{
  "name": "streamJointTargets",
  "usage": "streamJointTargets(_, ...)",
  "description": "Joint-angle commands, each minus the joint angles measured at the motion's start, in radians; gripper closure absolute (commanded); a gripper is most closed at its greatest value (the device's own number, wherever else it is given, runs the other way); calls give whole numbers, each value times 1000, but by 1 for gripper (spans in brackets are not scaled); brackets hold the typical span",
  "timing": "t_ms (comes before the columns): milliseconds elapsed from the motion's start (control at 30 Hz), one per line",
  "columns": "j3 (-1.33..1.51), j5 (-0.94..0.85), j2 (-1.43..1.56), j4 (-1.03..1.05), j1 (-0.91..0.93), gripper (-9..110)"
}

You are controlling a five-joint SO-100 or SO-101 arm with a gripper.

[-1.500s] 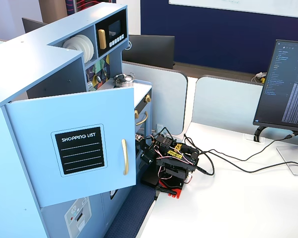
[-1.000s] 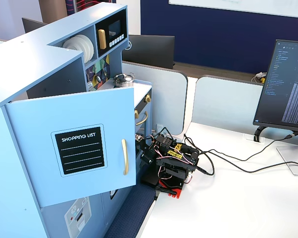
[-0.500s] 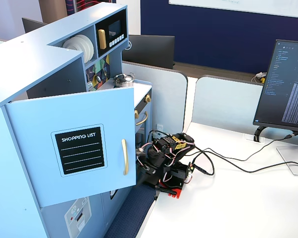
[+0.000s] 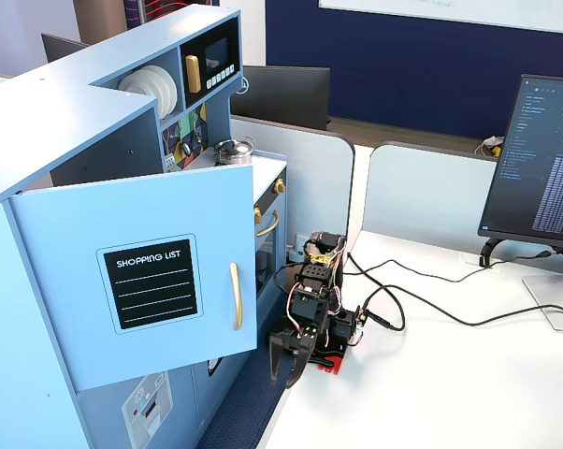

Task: Close the left cabinet door

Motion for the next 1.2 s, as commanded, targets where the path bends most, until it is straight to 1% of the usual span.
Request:
streamJointTargets(0, -255, -32, -193, -69, 26, 102)
streamJointTargets(100, -380, -49, -302, -74, 49, 102)
streamJointTargets(167, -416, -55, -333, -67, 54, 102)
streamJointTargets(467, -436, -121, -344, -92, 118, 102)
streamJointTargets(667, -367, -144, -272, -74, 172, 102)
streamJointTargets(800, -327, -158, -206, -49, 255, 102)
streamJointTargets(967, -273, -160, -112, -43, 403, 102)
streamJointTargets(1033, -252, -140, -83, -64, 474, 102)
streamJointTargets(1167, -216, -163, -54, -138, 615, 102)
